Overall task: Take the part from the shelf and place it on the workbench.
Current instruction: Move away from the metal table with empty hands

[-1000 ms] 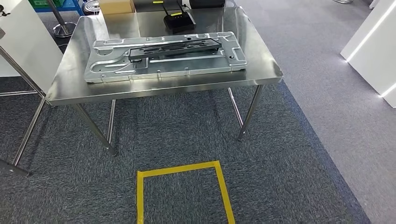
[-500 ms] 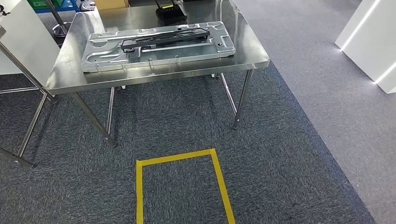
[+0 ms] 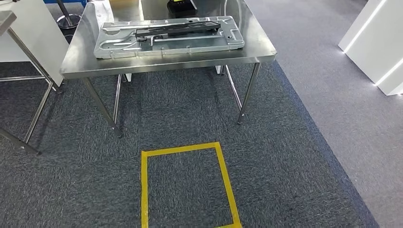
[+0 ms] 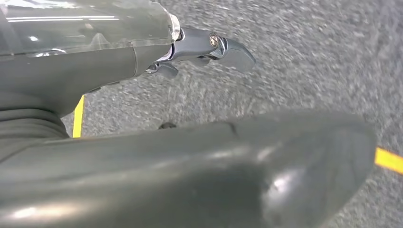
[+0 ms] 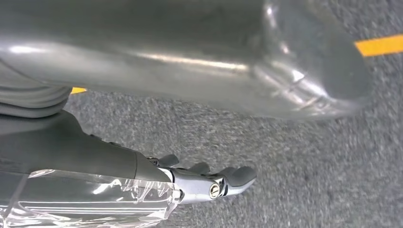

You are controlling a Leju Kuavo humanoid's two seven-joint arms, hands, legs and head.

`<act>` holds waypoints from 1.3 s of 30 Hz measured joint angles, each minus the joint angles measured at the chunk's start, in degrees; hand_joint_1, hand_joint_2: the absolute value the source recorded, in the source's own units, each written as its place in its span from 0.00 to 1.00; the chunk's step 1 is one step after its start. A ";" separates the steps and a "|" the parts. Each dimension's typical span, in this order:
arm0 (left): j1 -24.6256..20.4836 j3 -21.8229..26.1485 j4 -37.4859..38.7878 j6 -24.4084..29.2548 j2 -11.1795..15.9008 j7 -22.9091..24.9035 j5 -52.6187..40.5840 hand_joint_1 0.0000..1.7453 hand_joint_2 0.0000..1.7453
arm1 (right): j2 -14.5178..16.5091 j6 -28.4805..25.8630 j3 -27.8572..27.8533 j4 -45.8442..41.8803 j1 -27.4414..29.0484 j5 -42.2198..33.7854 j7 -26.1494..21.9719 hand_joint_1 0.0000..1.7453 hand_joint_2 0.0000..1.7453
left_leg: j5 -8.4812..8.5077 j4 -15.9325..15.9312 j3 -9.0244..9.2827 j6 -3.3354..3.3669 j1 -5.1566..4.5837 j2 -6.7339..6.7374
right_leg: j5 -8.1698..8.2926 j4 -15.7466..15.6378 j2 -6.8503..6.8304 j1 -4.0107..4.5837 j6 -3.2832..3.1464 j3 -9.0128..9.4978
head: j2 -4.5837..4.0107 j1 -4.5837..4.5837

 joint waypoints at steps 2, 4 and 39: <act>0.13 0.00 0.00 0.03 -0.04 -0.08 0.38 0.00 0.00 | 0.00 0.89 0.05 0.01 -0.14 0.74 -0.12 0.00 0.00 | 1.09 0.13 -1.58 0.07 -0.17 -0.40 | -3.10 7.07 0.03 -0.06 0.19 -1.56 | 0.00 0.00; 0.17 0.00 0.00 0.15 -0.09 -0.08 0.71 0.00 0.00 | 0.01 1.48 0.11 0.02 -0.25 1.17 -0.13 0.00 0.00 | 2.10 0.39 -2.97 -0.05 -0.31 -1.00 | -1.20 8.04 0.16 -0.08 0.04 -0.08 | 0.00 0.00; -0.26 -1.71 0.03 -0.13 -0.80 -0.44 0.49 0.00 0.00 | 1.06 3.90 -2.90 0.67 -1.20 -3.19 12.74 0.00 1.00 | 0.85 2.38 -2.95 -0.55 -0.92 -0.91 | 2.46 -7.60 0.08 -0.27 -0.67 7.67 | 0.00 -0.02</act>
